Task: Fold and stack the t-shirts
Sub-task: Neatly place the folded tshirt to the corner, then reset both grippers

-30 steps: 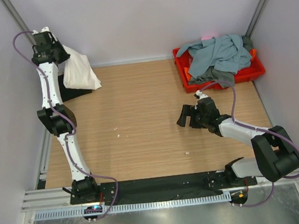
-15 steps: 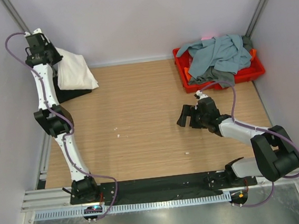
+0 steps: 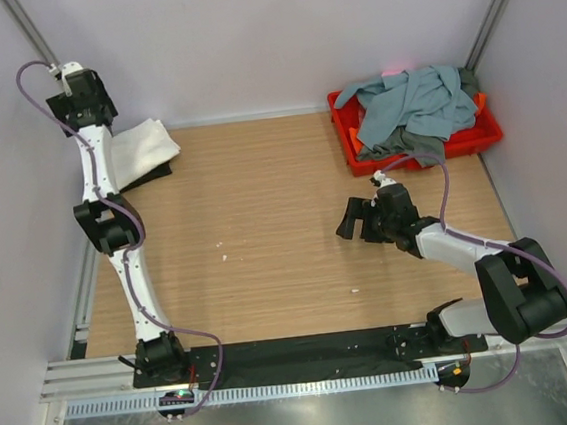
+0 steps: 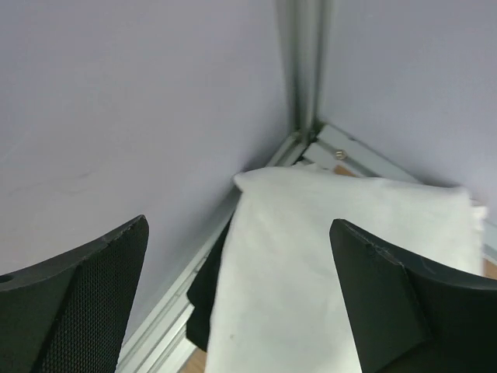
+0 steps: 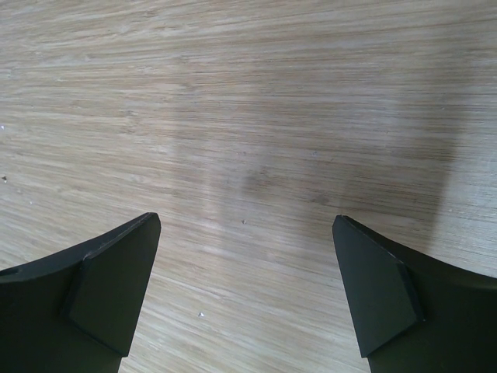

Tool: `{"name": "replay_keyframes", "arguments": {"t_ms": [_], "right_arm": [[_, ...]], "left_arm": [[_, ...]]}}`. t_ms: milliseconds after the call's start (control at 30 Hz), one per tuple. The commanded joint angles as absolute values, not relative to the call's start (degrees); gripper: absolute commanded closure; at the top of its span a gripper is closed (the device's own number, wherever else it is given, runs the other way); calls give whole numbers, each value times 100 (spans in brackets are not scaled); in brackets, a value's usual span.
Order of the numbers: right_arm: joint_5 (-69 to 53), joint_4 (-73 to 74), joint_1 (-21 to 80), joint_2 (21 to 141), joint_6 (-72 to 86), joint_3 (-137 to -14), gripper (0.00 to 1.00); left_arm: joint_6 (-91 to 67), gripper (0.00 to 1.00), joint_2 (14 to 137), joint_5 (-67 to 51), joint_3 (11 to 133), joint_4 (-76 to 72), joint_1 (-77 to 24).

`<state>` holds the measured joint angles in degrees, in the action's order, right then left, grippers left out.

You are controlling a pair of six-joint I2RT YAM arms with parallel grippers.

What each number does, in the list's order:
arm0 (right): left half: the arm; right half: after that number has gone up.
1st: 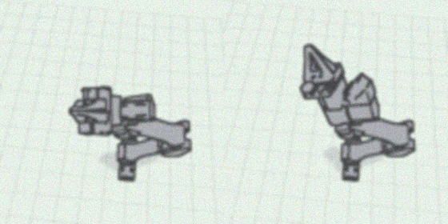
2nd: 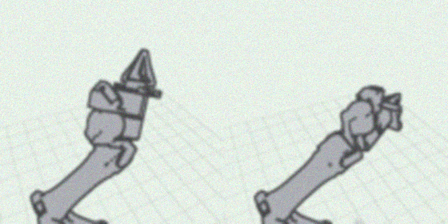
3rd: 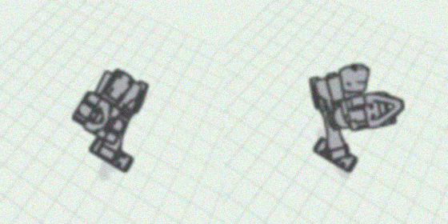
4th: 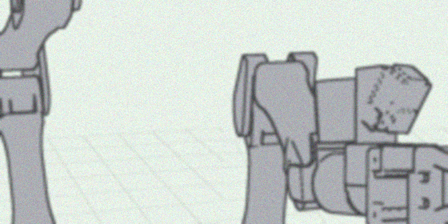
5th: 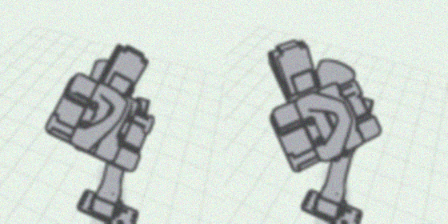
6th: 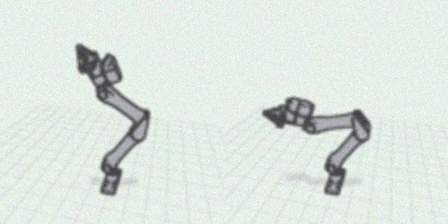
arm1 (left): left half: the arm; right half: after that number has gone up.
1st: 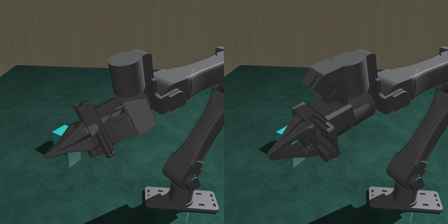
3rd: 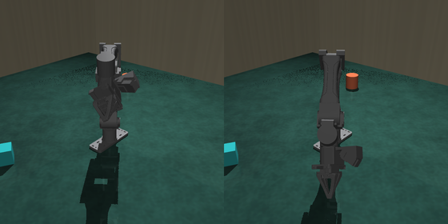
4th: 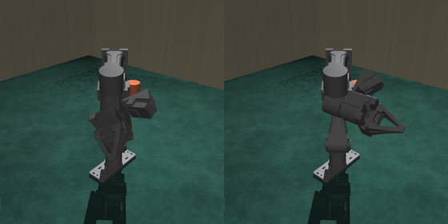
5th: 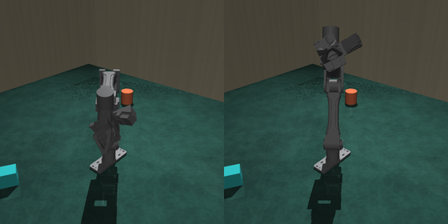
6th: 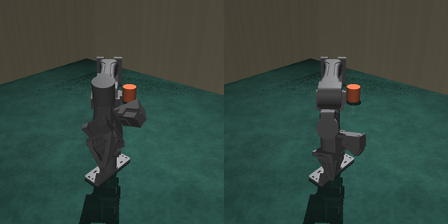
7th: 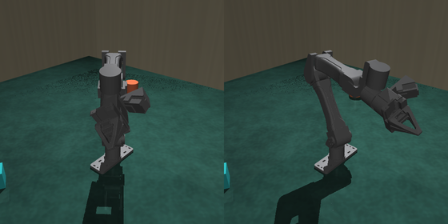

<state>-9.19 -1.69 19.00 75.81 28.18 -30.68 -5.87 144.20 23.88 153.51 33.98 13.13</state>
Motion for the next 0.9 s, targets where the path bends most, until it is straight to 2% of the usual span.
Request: {"name": "replay_keyframes", "arguments": {"t_ms": [0,300,667,733,867], "right_arm": [[-967,-422,1872,7524,2751,-3094,0],[-967,-439,1854,7515,2751,-3076,0],[-1002,-404,1854,7629,2734,-3138,0],[-1028,-396,1855,7655,2725,-3164,0],[-1037,-378,1854,7690,2725,-3182,0]], "left_arm": [[-474,0,14458,3805,15197,3023,1371],[-764,0,13519,3533,14204,3260,1143],[-930,0,11866,3752,12727,3919,-544],[-1394,0,11682,3561,12691,4504,-519],[-2346,4,11008,2235,12140,4835,-439]]}}
